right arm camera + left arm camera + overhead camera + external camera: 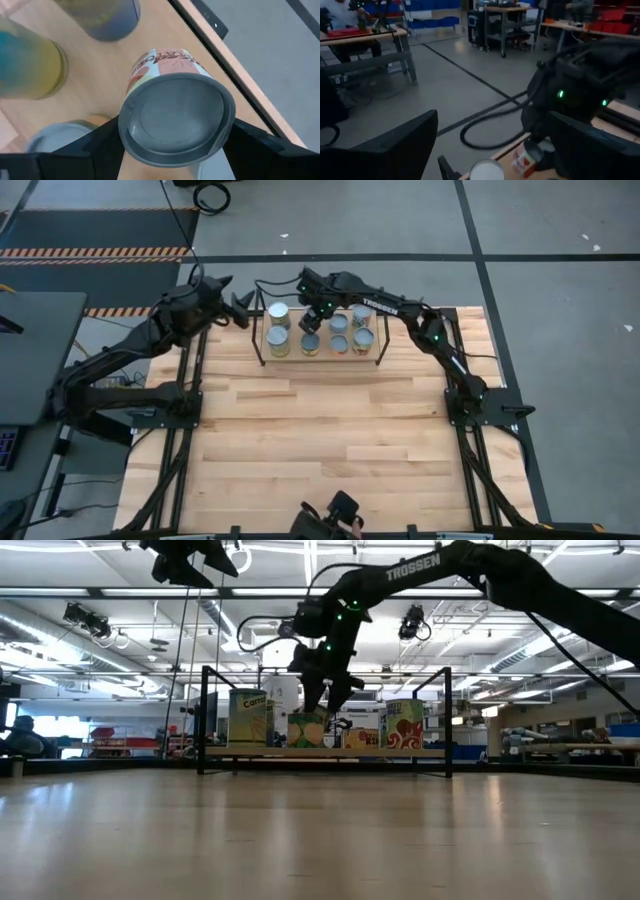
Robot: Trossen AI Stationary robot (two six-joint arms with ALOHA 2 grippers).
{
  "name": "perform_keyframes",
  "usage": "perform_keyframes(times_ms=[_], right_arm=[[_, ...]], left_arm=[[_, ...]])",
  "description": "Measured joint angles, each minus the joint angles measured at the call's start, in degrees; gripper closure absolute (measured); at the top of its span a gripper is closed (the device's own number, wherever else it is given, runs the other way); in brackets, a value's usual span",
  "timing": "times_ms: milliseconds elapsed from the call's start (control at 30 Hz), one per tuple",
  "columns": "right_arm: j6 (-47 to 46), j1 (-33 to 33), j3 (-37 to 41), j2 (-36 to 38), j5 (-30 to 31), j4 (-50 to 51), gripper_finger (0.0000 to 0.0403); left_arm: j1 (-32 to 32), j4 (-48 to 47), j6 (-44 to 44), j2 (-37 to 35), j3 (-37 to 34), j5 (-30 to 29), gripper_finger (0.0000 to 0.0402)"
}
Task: Pick and place cans onto a shelf
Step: Put the red can on the shelf aligned with the orange can
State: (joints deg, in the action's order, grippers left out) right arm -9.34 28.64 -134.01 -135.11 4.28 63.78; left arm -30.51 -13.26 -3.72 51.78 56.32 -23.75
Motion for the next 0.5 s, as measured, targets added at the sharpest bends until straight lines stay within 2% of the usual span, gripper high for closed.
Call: perform_keyframes(times_ms=[200, 500], right_arm=[[-0.07, 0.42, 0.25, -1.02, -0.11, -1.4, 0.0108], [-0.08, 0.55, 0.27, -1.77, -1.27, -2.03, 0.0076]], left_arm=[[-0.04, 0.53, -3.07, 2.64, -0.01, 0.05, 0.0026], [-0.08, 2.1, -3.08, 2.96, -0.01, 0.04, 0.0026]])
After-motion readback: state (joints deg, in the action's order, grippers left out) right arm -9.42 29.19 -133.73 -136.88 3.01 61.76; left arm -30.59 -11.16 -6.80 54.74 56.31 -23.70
